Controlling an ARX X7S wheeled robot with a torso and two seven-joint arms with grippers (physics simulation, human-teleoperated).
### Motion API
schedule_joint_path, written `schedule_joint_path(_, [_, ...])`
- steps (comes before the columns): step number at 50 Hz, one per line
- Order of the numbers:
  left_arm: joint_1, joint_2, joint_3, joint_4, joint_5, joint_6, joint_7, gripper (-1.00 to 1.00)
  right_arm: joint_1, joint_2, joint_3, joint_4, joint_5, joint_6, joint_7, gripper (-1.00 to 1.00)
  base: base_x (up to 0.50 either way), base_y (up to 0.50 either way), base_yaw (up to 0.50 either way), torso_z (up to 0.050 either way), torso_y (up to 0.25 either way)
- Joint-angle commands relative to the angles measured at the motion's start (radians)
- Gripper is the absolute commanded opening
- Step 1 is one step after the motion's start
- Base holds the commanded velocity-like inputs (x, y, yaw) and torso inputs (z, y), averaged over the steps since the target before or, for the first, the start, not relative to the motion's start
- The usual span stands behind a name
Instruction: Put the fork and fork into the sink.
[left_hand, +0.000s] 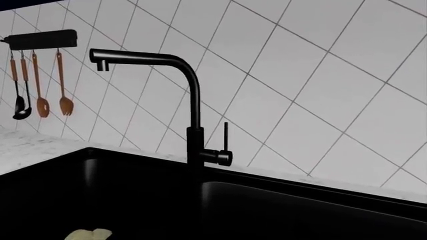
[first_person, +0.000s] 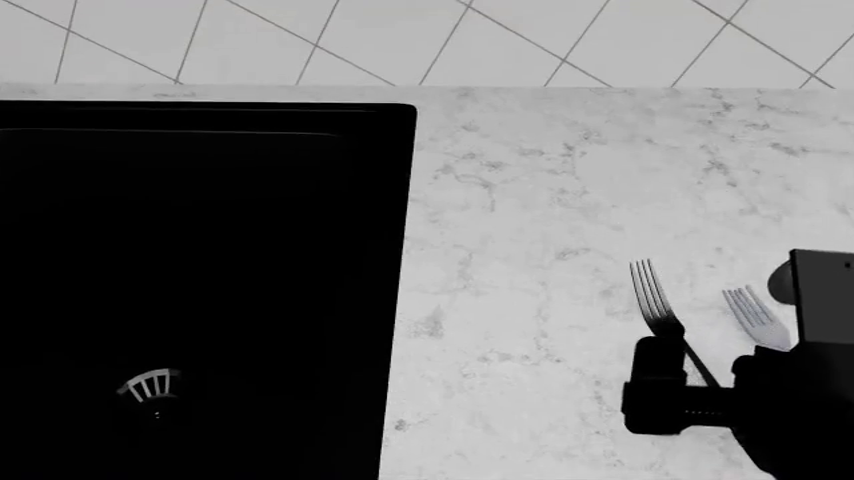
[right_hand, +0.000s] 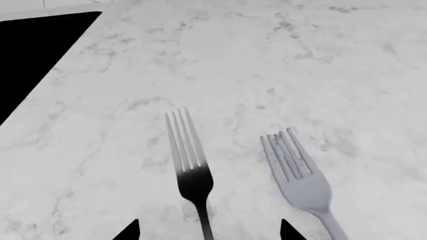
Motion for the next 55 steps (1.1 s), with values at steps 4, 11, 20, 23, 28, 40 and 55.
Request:
schedule_joint_path(4, [0.004, -0.001, 0.001, -0.004, -0.004, 0.004, -0.002, 1.0, 0.007, 0.0, -0.075, 0.03, -0.043, -0.014, -0.026, 1.0, 0.0, 0.0, 0.0, 0.0, 0.0])
schedule_joint_path(11, [0.006, -0.004, -0.005, 0.004, -0.01, 0.001, -0.003, 1.0, -0.003, -0.002, -0.091, 0.035, -0.05, -0.019, -0.03, 1.0, 0.0, 0.0, 0.0, 0.0, 0.0])
schedule_joint_path(20, [0.006, -0.005, -0.002, 0.005, -0.011, 0.0, -0.007, 1.0, 0.001, -0.006, -0.144, 0.051, -0.074, -0.02, -0.047, -1.0, 0.0, 0.0, 0.0, 0.0, 0.0])
schedule_joint_path(23, [0.004, -0.007, -0.002, 0.006, -0.012, -0.001, -0.008, 1.0, -0.003, -0.003, -0.154, 0.037, -0.075, -0.024, -0.054, -1.0, 0.0, 0.0, 0.0, 0.0, 0.0])
schedule_joint_path(28, [-0.003, -0.008, -0.001, 0.015, -0.015, -0.012, -0.013, 1.0, 0.0, -0.001, -0.158, 0.014, -0.072, -0.037, -0.065, -1.0, 0.0, 0.0, 0.0, 0.0, 0.0])
schedule_joint_path(40, [-0.011, -0.014, 0.008, 0.021, -0.017, -0.02, -0.017, 1.0, 0.051, 0.006, -0.185, -0.105, -0.038, -0.033, -0.106, -1.0, 0.0, 0.0, 0.0, 0.0, 0.0])
schedule_joint_path(55, [-0.009, -0.015, 0.014, 0.011, -0.018, -0.012, -0.02, 1.0, 0.332, -0.157, -0.323, -0.043, -0.036, 0.033, -0.132, -1.0, 0.0, 0.0, 0.0, 0.0, 0.0])
